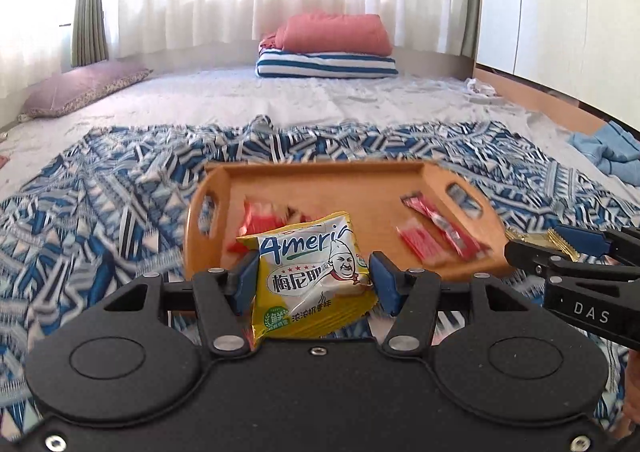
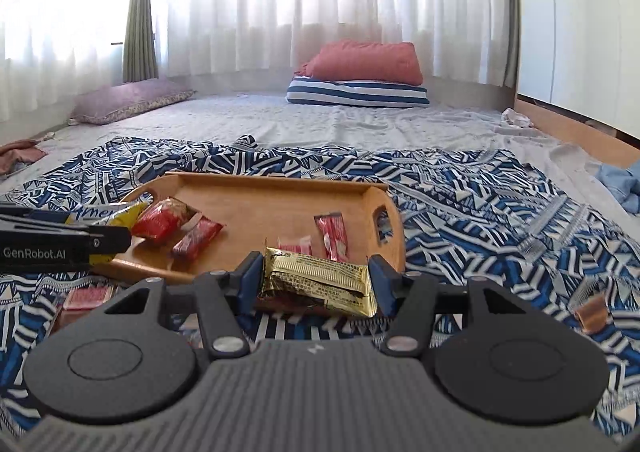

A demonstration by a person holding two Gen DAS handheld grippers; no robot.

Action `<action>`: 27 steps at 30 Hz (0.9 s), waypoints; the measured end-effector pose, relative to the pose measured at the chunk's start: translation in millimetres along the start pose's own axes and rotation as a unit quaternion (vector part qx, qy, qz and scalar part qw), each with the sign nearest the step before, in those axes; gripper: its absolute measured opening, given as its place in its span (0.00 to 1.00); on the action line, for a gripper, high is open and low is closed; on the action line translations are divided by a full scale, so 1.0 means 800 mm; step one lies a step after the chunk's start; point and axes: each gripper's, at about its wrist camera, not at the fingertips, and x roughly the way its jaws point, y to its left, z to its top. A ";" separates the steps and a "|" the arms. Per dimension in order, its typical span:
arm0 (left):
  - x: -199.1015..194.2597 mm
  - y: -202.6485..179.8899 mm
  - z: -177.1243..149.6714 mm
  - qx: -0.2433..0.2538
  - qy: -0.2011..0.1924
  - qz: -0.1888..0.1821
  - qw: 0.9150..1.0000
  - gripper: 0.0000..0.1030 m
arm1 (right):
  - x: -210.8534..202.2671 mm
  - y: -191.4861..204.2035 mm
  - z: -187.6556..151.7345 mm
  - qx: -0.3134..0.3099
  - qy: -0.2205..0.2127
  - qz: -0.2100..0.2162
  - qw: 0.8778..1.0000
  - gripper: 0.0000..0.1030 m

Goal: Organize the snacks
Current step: 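Carry both snacks over the wooden tray, lower them and open both tools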

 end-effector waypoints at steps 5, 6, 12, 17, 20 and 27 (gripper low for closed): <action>0.040 0.018 0.044 -0.008 0.006 -0.007 1.000 0.54 | 0.042 0.002 0.034 -0.016 0.006 0.016 1.000 0.58; 0.050 0.021 0.052 -0.010 0.008 -0.010 1.000 0.54 | 0.052 0.003 0.040 -0.016 0.008 0.022 1.000 0.58; 0.121 0.040 0.092 -0.009 0.026 -0.013 1.000 0.54 | 0.112 0.011 0.062 -0.016 0.031 0.042 0.999 0.58; 0.188 0.054 0.103 -0.029 0.054 -0.002 0.998 0.54 | 0.172 0.016 0.064 -0.017 0.065 0.049 0.996 0.58; 0.218 0.057 0.104 -0.032 0.066 -0.001 0.997 0.54 | 0.201 0.016 0.062 -0.008 0.080 0.052 0.995 0.58; 0.264 0.060 0.098 -0.037 0.092 0.018 0.995 0.54 | 0.234 0.018 0.057 -0.005 0.094 0.051 0.994 0.58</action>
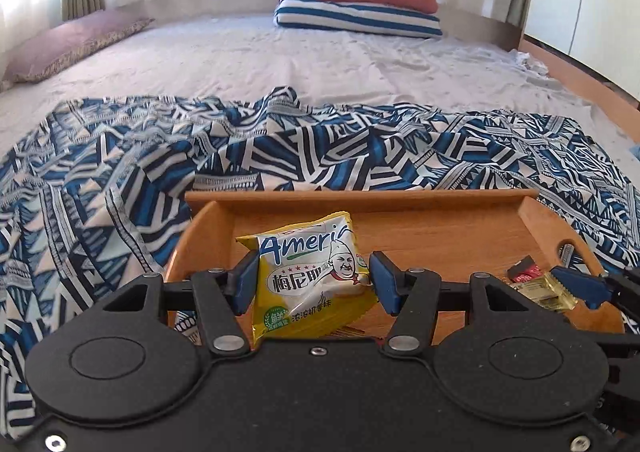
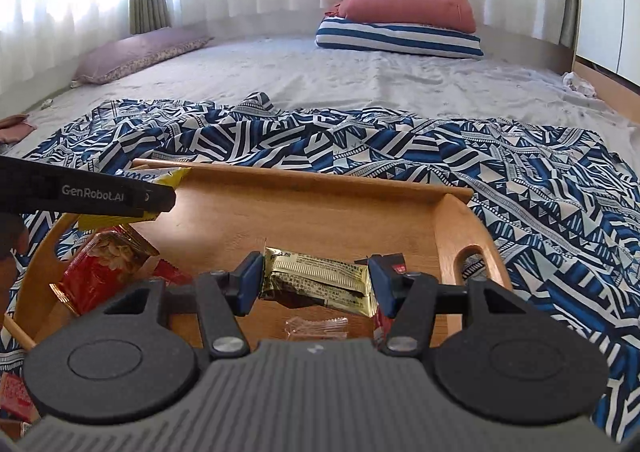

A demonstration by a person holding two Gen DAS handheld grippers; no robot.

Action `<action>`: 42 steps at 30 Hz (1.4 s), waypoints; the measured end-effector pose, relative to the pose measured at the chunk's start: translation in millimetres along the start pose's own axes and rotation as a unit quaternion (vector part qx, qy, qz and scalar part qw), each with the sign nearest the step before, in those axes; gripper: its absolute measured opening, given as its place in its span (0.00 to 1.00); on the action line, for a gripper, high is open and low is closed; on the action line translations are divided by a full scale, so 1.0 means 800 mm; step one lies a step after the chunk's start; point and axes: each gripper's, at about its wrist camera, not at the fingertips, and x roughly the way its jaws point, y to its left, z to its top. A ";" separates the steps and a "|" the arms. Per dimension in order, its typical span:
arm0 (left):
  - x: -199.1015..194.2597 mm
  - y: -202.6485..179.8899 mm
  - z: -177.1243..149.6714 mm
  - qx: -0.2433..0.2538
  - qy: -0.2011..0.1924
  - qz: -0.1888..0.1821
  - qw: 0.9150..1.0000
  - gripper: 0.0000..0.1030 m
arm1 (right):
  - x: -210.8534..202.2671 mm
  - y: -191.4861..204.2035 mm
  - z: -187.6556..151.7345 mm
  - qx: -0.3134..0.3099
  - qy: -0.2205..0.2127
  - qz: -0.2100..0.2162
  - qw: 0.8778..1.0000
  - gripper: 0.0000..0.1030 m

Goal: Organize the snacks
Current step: 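Carry both snacks over the wooden tray, lower them and open both tools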

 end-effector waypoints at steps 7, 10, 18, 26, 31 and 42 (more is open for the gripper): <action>0.012 -0.001 -0.006 0.006 0.006 0.006 1.000 0.54 | 0.010 0.008 -0.005 -0.013 0.007 0.002 1.000 0.58; 0.015 -0.002 -0.006 0.009 0.008 0.009 1.000 0.54 | 0.012 0.009 -0.006 -0.015 0.010 0.003 1.000 0.59; 0.020 0.002 -0.010 0.003 0.013 0.012 1.000 0.54 | 0.017 0.012 -0.009 -0.017 0.017 0.004 1.000 0.59; 0.023 0.003 -0.015 0.002 0.017 0.012 1.000 0.55 | 0.021 0.015 -0.012 -0.021 0.025 0.004 0.999 0.59; 0.022 0.003 -0.015 0.001 0.018 0.015 1.000 0.56 | 0.022 0.014 -0.013 -0.017 0.029 0.004 0.999 0.59; 0.020 0.003 -0.016 0.006 0.015 0.021 1.000 0.69 | 0.025 0.016 -0.014 -0.016 0.034 0.007 0.999 0.64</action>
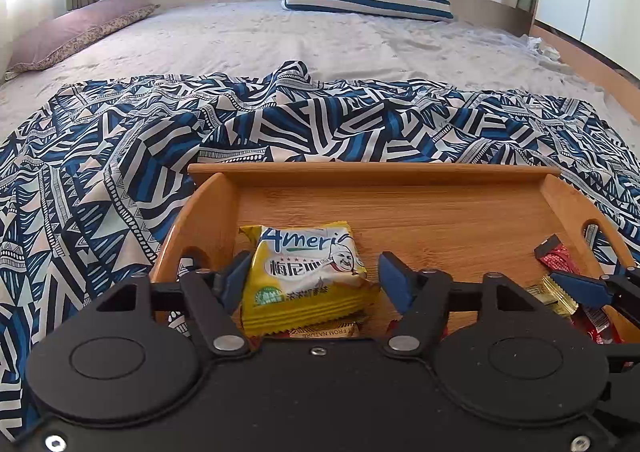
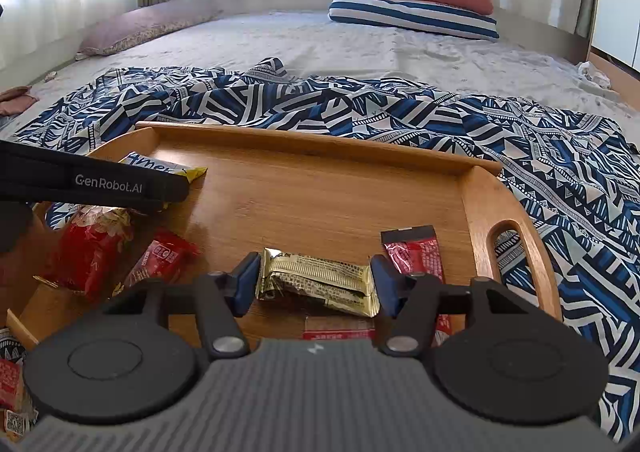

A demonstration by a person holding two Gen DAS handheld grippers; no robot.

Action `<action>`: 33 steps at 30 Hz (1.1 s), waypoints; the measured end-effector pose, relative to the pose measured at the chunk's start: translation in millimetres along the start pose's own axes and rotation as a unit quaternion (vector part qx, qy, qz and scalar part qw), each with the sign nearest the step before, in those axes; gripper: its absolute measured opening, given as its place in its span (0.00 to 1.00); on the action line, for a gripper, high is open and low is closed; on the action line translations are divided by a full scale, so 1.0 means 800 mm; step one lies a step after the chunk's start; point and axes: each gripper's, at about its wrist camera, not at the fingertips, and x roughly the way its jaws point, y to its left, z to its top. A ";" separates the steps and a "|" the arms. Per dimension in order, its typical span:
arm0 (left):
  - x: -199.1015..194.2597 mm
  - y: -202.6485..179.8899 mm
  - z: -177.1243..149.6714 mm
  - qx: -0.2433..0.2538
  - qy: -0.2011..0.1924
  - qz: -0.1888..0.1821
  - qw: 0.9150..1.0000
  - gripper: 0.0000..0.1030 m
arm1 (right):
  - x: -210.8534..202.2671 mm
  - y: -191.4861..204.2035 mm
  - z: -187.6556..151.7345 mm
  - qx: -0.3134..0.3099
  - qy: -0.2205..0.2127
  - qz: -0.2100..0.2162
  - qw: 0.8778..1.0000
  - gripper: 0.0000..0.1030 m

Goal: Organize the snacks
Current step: 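Carry both snacks over the wooden tray, lower them and open both tools, then lift both tools off the tray and move back over the snack pile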

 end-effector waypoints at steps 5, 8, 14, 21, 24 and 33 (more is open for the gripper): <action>-0.002 0.001 -0.003 0.001 -0.002 0.001 1.000 0.75 | 0.000 0.001 0.000 0.002 -0.002 0.002 1.000 0.66; -0.006 0.000 -0.003 0.007 -0.005 0.001 1.000 0.80 | -0.002 0.003 0.000 0.003 -0.002 0.004 1.000 0.73; -0.019 -0.003 -0.002 0.017 -0.017 0.007 1.000 0.91 | -0.012 0.006 0.001 0.002 -0.005 0.004 1.000 0.77; -0.053 -0.003 -0.002 0.028 -0.034 0.005 0.999 0.95 | -0.044 0.006 0.004 -0.004 -0.019 0.006 1.000 0.83; -0.072 -0.002 -0.004 0.027 -0.037 0.001 0.999 0.96 | -0.063 0.005 0.005 -0.005 -0.025 0.006 1.000 0.85; -0.147 0.003 -0.029 0.018 -0.055 0.000 0.998 0.98 | -0.132 0.004 -0.005 0.001 -0.047 0.001 0.999 0.88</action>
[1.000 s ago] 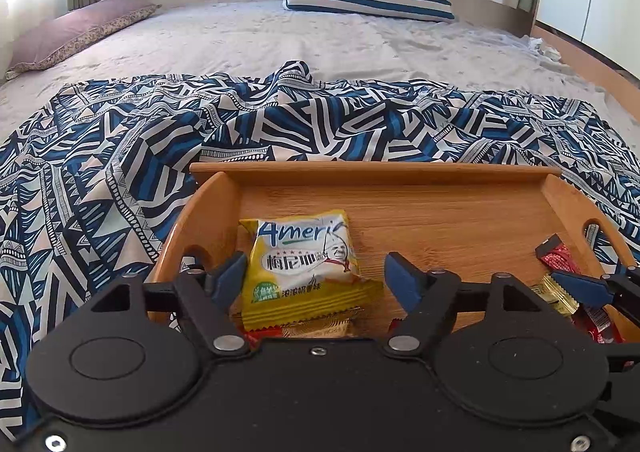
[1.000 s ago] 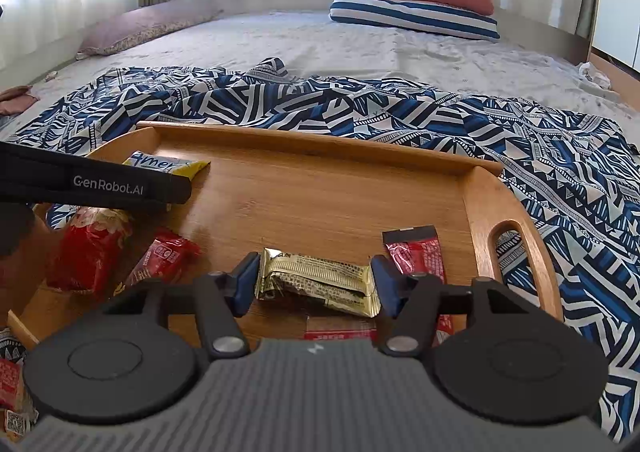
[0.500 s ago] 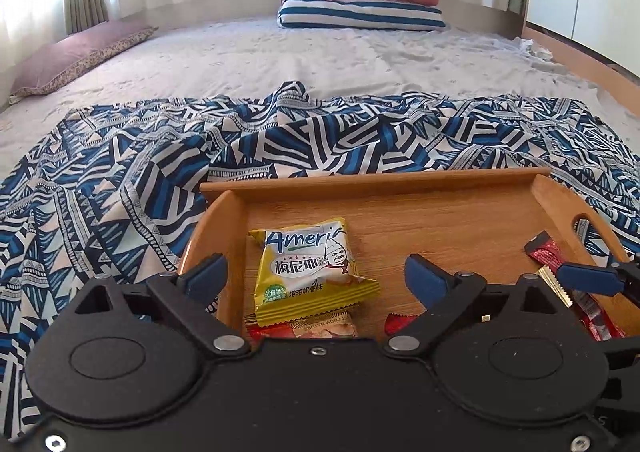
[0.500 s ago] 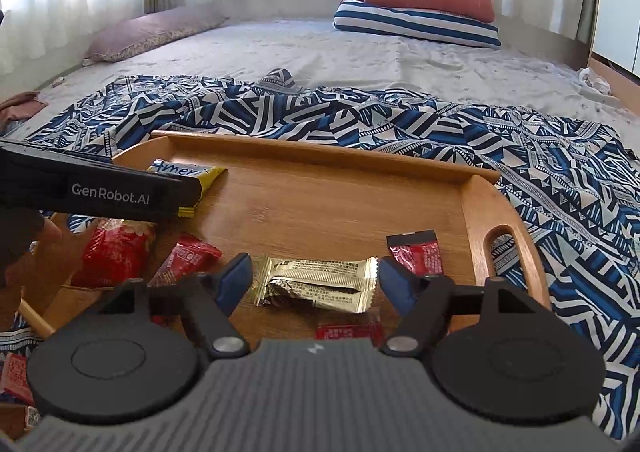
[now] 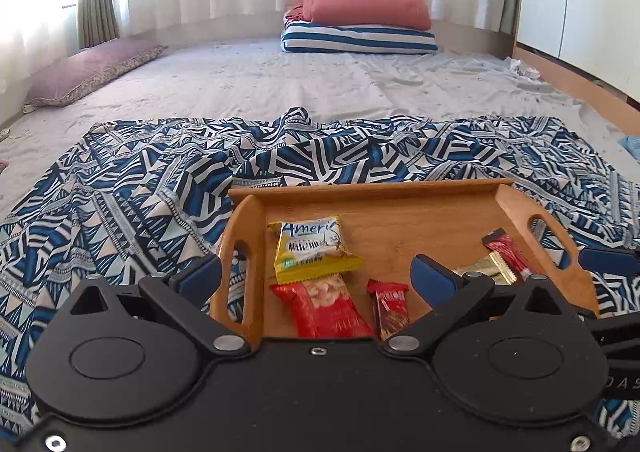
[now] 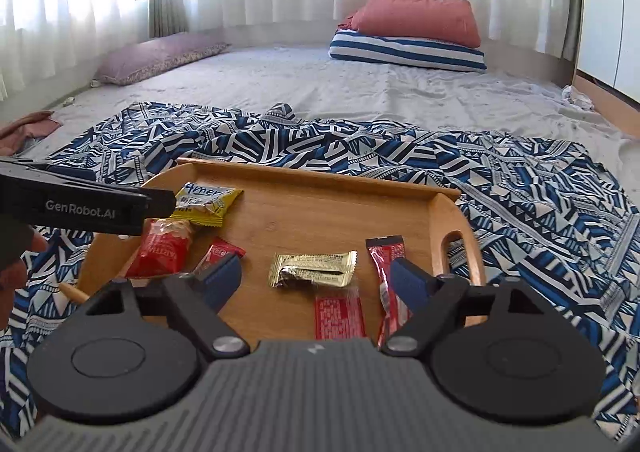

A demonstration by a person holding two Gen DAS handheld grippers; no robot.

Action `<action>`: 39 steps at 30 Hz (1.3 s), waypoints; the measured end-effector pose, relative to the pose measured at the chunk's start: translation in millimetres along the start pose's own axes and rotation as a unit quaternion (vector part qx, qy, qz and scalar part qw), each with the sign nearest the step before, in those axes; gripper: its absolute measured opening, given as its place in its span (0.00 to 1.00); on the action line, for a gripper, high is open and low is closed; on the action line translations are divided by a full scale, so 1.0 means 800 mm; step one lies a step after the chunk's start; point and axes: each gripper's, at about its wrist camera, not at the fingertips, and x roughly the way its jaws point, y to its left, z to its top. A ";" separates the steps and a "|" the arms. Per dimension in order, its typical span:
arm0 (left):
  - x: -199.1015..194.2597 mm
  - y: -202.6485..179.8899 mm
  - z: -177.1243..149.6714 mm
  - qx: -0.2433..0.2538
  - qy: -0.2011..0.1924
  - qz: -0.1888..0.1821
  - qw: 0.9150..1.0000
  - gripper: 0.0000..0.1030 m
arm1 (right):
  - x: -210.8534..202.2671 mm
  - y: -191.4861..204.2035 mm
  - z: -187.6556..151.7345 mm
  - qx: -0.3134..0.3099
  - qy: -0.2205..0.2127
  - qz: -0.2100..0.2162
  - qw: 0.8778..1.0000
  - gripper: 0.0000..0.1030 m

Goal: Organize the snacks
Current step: 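Lift both tools off the tray and move back over the snack pile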

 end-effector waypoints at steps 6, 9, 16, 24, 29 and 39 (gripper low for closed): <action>-0.059 -0.003 -0.026 0.004 -0.013 -0.008 1.000 0.99 | -0.049 0.007 -0.014 -0.009 -0.018 -0.001 1.000 0.91; -0.086 -0.009 -0.043 0.013 -0.023 -0.007 1.000 0.99 | -0.069 0.009 -0.026 -0.005 -0.025 0.004 1.000 0.92; -0.137 -0.024 -0.085 0.011 -0.033 -0.008 0.999 1.00 | -0.109 0.022 -0.056 -0.020 -0.043 0.008 0.999 0.95; -0.172 -0.041 -0.119 -0.002 -0.045 -0.001 0.999 1.00 | -0.144 0.039 -0.082 -0.052 -0.063 0.007 0.997 0.99; -0.187 -0.044 -0.131 0.001 -0.050 0.004 0.999 1.00 | -0.160 0.045 -0.096 -0.063 -0.068 0.006 0.996 1.00; -0.192 -0.038 -0.159 -0.021 -0.034 0.018 0.999 1.00 | -0.163 0.058 -0.126 -0.088 -0.062 0.000 0.994 1.00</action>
